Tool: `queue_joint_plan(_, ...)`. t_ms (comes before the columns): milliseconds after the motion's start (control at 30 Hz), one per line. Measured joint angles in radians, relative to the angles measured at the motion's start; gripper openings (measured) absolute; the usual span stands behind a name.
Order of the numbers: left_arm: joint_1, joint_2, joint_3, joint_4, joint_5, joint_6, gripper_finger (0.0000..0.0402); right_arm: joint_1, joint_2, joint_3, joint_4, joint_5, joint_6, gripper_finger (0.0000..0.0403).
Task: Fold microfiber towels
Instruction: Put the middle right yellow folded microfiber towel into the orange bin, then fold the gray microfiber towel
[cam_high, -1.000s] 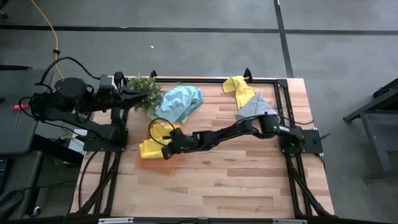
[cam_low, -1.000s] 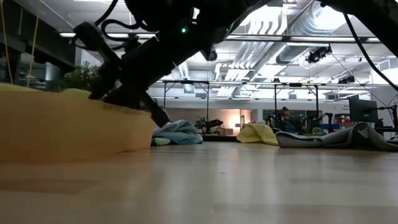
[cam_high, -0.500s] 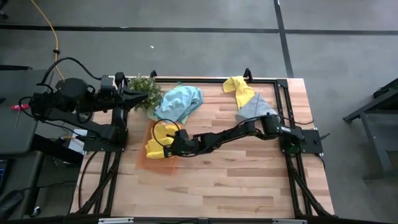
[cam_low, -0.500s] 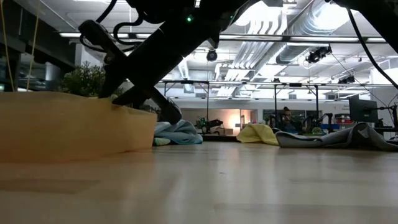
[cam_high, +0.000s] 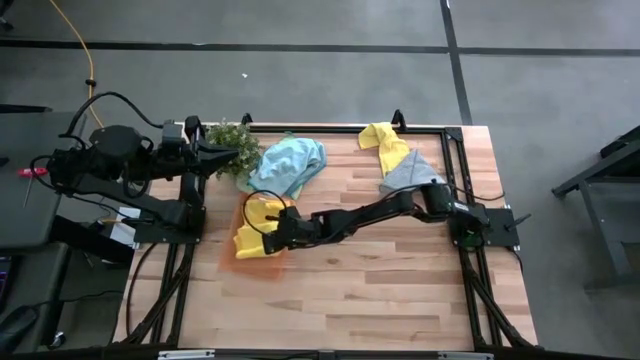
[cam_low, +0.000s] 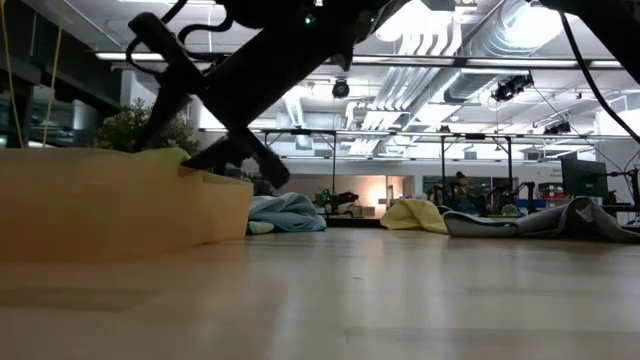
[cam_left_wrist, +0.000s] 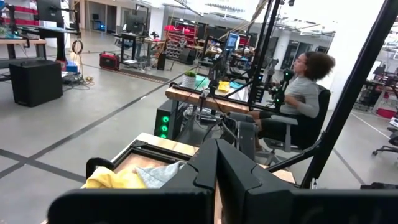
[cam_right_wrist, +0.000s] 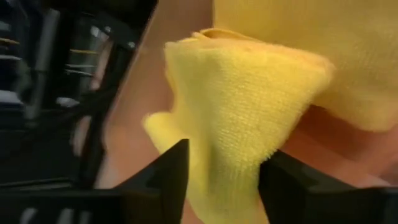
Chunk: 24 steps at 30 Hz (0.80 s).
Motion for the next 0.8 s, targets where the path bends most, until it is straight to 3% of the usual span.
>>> queue_joint_plan(167,0.0,0.0,0.0,-0.014,-0.001,0.001,0.0,0.0,-0.074,-0.001,-0.192,0.078,-0.105,0.0192)
queue_joint_plan(467,0.0,0.0,0.001,-0.065,-0.013,0.003,0.0,-0.002,-0.211,-0.001,-0.321,0.124,-0.492,0.0195)
queue_joint_plan(567,0.0,0.004,-0.005,-0.132,-0.013,0.003,0.0,0.002,-0.263,0.0,-0.487,0.177,-0.62,0.0194)
queue_joint_plan(700,-0.004,0.004,-0.093,-0.167,-0.013,-0.05,0.0,0.012,-0.343,-0.039,-0.737,0.242,-0.729,0.0189)
queue_joint_plan(800,-0.024,0.005,-0.215,-0.14,-0.013,-0.114,0.0,0.012,-0.455,-0.197,-0.763,0.201,-0.731,0.017)
